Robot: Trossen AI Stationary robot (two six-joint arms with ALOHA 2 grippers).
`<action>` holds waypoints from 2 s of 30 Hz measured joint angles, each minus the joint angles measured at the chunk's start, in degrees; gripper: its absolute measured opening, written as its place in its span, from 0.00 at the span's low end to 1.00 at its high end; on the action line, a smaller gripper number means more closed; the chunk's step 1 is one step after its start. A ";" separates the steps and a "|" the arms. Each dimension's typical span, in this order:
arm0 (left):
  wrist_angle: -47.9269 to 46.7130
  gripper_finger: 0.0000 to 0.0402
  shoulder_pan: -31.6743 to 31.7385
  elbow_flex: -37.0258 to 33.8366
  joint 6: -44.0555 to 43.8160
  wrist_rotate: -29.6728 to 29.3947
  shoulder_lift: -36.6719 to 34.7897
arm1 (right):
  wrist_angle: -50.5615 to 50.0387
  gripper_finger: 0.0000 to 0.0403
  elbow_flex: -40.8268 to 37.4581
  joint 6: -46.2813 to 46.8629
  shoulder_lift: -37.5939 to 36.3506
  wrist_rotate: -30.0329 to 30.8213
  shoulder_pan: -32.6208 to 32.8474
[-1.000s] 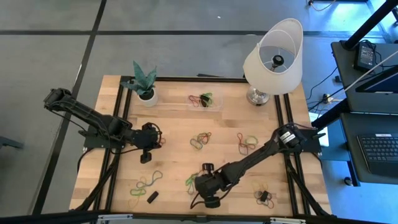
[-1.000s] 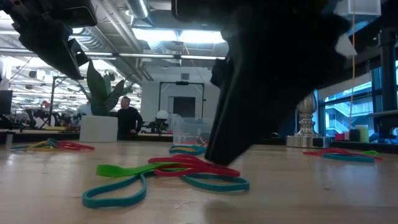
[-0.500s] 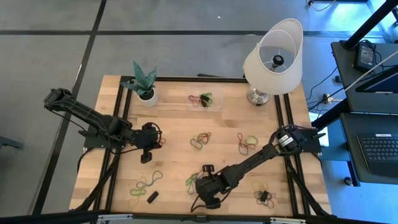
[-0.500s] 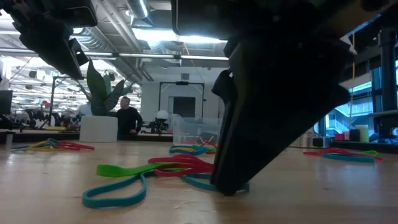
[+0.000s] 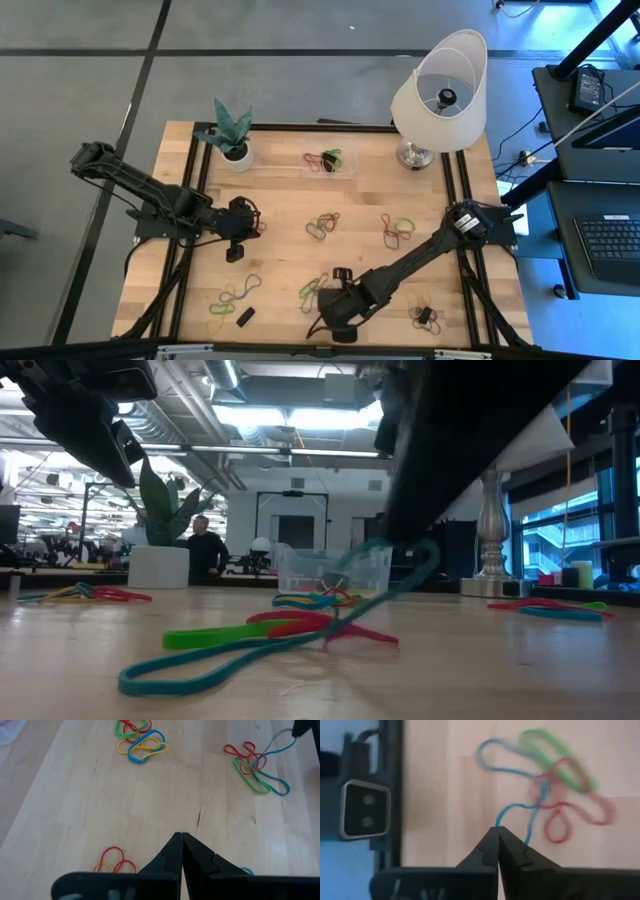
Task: Pick and place rubber bands into bin
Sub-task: Put the blue rubber band into the transparent bin
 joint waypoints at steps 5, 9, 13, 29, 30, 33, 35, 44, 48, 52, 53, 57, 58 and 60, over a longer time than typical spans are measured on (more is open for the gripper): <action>0.01 0.00 0.00 0.02 0.06 0.41 0.00 | -1.63 0.00 0.06 0.28 -2.63 3.31 -0.01; 0.00 0.00 0.00 0.02 0.02 0.63 0.00 | -1.30 0.00 0.19 -0.37 -5.89 8.06 -0.01; -0.02 0.00 0.00 0.02 0.04 1.04 0.00 | 0.91 0.00 0.18 -2.55 -9.74 13.54 -0.11; 0.00 0.00 0.00 0.02 0.08 0.10 0.00 | -4.23 0.00 0.21 -6.81 -22.38 24.86 -13.20; 0.03 0.00 0.00 0.02 0.08 -0.29 0.00 | -4.23 0.00 0.21 -8.42 -23.04 24.53 -15.06; 0.02 0.00 0.00 0.02 0.10 -1.62 0.00 | -4.45 0.00 0.21 -12.22 -24.59 22.94 -21.78; 0.01 0.00 0.00 0.02 0.10 -2.71 0.00 | -4.51 0.00 0.26 -14.07 -25.04 22.18 -26.57; 0.03 0.00 0.12 0.02 0.12 -9.19 0.00 | -7.55 0.00 0.04 -22.63 -22.69 12.80 -46.25; 0.49 0.00 0.13 0.02 0.10 -13.95 -0.02 | -12.62 0.00 -0.23 -25.02 -20.97 11.70 -51.72; 1.11 0.00 0.13 0.02 0.06 -17.71 -0.02 | -13.20 0.00 -0.32 -29.29 -17.98 6.22 -54.69; 1.56 0.00 0.13 0.02 0.08 -18.02 -0.02 | -13.11 0.00 -0.32 -30.29 -17.20 4.98 -55.12; 1.78 0.00 0.13 0.04 -1.33 -19.35 -0.02 | -12.93 0.00 -0.32 -33.19 -13.36 3.71 -55.40; 1.80 0.00 0.13 0.04 -2.02 -19.61 -0.02 | -12.96 0.00 -0.32 -33.62 -12.36 3.68 -55.40; 1.76 0.00 0.13 0.04 -3.09 -19.84 -0.02 | -12.98 0.00 -0.32 -34.89 -10.82 3.68 -55.40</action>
